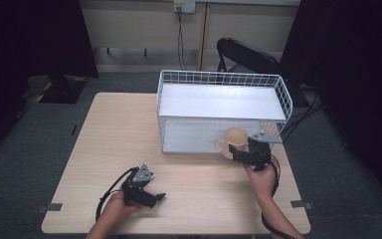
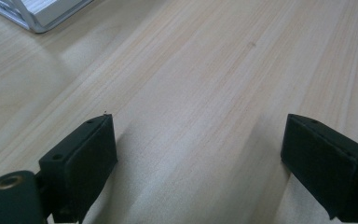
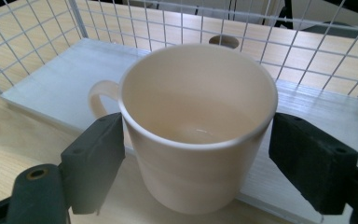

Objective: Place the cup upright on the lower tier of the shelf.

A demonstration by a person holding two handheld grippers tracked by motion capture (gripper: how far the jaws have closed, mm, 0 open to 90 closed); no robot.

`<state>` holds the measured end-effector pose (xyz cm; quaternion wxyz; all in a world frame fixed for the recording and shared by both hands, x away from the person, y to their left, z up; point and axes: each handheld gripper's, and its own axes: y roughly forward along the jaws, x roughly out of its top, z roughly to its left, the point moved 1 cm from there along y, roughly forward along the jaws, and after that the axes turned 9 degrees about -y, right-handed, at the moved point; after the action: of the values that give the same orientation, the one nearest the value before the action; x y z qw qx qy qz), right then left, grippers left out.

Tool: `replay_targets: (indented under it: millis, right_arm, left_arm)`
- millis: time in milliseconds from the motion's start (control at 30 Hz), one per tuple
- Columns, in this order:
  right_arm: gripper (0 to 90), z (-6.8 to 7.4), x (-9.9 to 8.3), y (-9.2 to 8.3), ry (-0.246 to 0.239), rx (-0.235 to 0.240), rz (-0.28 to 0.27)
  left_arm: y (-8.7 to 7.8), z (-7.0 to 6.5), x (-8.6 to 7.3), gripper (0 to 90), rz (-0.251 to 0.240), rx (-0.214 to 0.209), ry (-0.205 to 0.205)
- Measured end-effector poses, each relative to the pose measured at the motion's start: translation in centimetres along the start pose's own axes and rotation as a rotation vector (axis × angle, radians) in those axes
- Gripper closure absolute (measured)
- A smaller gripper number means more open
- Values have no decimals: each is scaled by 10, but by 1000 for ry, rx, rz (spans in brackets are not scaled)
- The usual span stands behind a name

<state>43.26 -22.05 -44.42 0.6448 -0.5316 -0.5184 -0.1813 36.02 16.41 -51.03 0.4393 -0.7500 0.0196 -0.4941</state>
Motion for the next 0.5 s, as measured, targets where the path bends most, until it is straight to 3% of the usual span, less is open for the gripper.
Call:
replay_targets:
  millis: [500]
  right_arm:
    - [398,-2,-5,3,-4,7,10]
  left_arm:
    - [0,0,0,99,0,0,0]
